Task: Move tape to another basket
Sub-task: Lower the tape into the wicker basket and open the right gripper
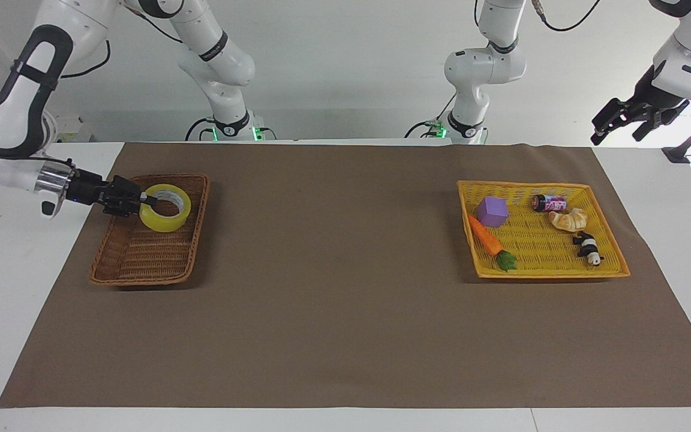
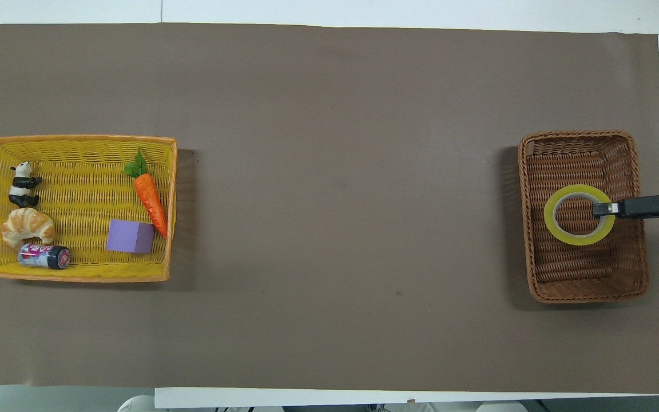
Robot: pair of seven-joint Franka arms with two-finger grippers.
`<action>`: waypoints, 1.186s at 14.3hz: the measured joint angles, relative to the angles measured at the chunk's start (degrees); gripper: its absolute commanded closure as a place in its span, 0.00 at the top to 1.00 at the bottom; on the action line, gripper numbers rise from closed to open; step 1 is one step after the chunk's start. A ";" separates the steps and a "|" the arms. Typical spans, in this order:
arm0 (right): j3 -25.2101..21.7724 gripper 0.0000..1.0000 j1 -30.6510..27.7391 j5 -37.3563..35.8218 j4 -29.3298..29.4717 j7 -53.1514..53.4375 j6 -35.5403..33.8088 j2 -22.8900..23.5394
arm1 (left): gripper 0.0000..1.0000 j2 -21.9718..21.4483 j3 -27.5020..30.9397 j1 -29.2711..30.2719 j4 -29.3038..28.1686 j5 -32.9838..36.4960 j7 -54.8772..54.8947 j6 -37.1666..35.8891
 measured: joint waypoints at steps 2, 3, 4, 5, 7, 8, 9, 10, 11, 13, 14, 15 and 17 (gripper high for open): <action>0.08 0.00 0.00 -0.91 0.01 -0.38 0.97 0.26 | 1.00 -0.43 -0.26 0.06 0.00 0.00 0.06 -0.01; 0.17 0.00 0.02 -1.16 -0.06 -0.65 1.85 0.31 | 1.00 -0.68 -0.69 0.04 0.00 0.00 0.07 -0.01; 0.25 0.00 0.04 -1.39 -0.20 -1.41 2.74 0.43 | 1.00 -0.92 -0.98 0.05 0.00 0.00 0.07 -0.01; 0.30 0.00 0.06 -1.68 -0.40 -2.36 3.58 0.60 | 1.00 -1.12 -1.15 0.05 0.01 0.00 0.07 0.36; 0.31 0.00 0.06 -2.36 -0.76 -3.65 4.46 1.05 | 1.00 -1.20 -1.43 0.04 0.00 0.00 0.15 2.27; 0.31 0.00 0.06 -2.68 -0.87 -4.03 4.91 1.25 | 1.00 -1.08 -1.86 0.06 -0.02 0.00 0.26 2.37; 0.31 0.04 0.05 -3.07 -0.96 -4.17 5.24 1.36 | 1.00 -0.70 -2.71 0.13 -0.01 0.00 0.28 2.27; 0.32 0.14 0.06 -3.35 -1.02 -4.20 5.46 1.40 | 1.00 -0.07 -3.85 0.28 0.01 0.00 0.27 2.22; 0.34 0.33 0.06 -3.67 -1.05 -4.21 5.69 1.39 | 1.00 0.82 -4.88 0.46 0.12 0.00 0.26 2.22; 0.40 0.91 0.13 -4.66 -1.04 -4.25 5.96 1.39 | 1.00 2.86 -6.32 0.90 1.01 0.00 0.26 2.22; 0.49 0.99 0.16 -5.18 -1.03 -4.27 6.05 1.39 | 1.00 4.01 -6.49 0.94 1.90 0.00 0.26 2.20; 0.61 0.99 0.19 -5.27 -0.98 -4.29 6.06 1.37 | 1.00 5.04 -6.50 1.01 2.85 0.00 0.26 2.13; 0.77 0.99 0.50 -5.39 -0.43 -4.41 6.05 1.22 | 1.00 6.19 -6.50 1.23 3.96 0.01 0.26 2.10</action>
